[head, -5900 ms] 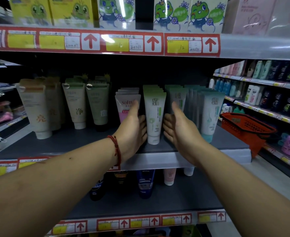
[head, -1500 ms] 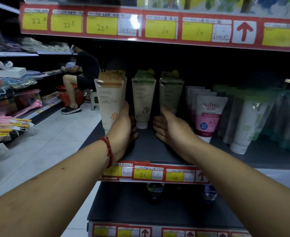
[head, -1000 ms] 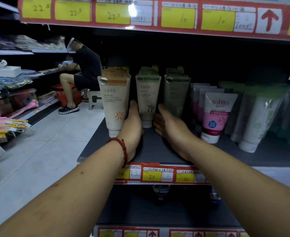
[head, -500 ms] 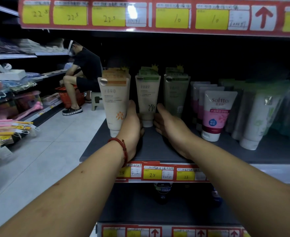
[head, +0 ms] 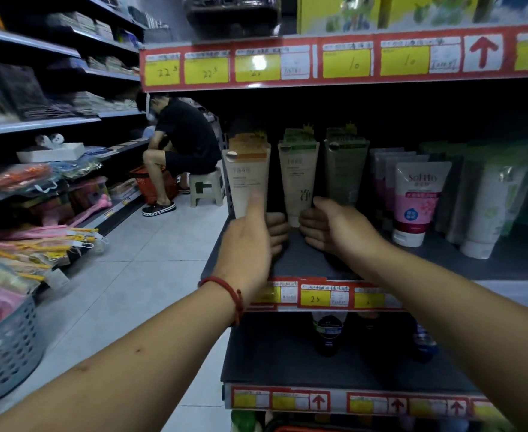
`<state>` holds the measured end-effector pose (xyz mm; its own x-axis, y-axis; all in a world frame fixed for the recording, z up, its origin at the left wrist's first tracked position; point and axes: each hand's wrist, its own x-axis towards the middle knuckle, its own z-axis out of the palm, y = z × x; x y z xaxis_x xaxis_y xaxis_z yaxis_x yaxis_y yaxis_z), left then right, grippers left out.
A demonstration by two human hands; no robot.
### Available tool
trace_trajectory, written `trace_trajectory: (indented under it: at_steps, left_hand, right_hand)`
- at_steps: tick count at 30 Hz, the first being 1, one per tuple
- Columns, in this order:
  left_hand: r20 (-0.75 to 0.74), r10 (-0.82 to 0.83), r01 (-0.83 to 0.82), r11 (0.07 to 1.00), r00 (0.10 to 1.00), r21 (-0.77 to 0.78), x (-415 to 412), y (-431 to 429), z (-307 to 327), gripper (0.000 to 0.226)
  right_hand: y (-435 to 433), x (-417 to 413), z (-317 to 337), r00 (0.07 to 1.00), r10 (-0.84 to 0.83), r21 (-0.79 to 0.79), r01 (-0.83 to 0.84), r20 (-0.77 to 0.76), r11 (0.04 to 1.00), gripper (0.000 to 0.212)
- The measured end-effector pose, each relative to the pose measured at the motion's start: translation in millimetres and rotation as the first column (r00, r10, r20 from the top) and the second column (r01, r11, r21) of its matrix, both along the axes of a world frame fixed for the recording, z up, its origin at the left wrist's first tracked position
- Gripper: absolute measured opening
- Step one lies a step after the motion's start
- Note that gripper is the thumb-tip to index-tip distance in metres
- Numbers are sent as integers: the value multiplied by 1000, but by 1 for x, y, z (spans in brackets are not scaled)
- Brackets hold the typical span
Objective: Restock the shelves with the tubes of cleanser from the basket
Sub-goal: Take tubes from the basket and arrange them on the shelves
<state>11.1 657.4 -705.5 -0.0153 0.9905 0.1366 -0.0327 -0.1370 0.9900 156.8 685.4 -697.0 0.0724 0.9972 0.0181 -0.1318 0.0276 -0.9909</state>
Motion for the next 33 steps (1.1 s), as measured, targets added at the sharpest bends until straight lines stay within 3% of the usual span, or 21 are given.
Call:
trace_trajectory:
  at_steps: [3,6,10,12,14,16,18,22,28,33]
  left_hand:
    - [29,217,-219,970,976,110,-30,-12,-3,61]
    - [58,363,-366,928,930,73,-52,-9,3,66]
    - [47,259,-257,965,965,-45,-56,4,10,61]
    - [84,143,-139,989,986,-56,-56,6,10,66]
    - [29,70,-68,996,997,-57,-55,12,8,75]
    - [-22,74,-75,995,997,-70,-53,20,7,90]
    - [-34,98,-101,991,995,-89,-49,20,11,88]
    - [9,125,-123,987,992,-107,-45,19,13,75]
    - [102,141,-125,980,985,-152,-48,30,12,81]
    - [272,6,44,983,962,-179,-42,40,23,76]
  right_hand:
    - [-8,-12,3,998,23,15,-24,52,1000,58]
    - [-13,-26,6,987,72,32,-77,146,997,52]
    - [-14,-46,10,952,44,93,-75,303,993,67]
    - [-11,-53,8,939,52,95,-89,339,991,51]
    - [-9,-59,6,930,58,93,-98,362,991,45]
    - [-9,-63,6,926,43,100,-86,375,991,47]
    - [-9,-66,4,924,25,108,-71,383,992,50]
    - [-7,-65,2,924,23,119,-74,382,990,46]
    - [0,-64,3,935,-53,146,1,351,989,50]
    - [15,-66,8,957,-48,103,19,286,995,41]
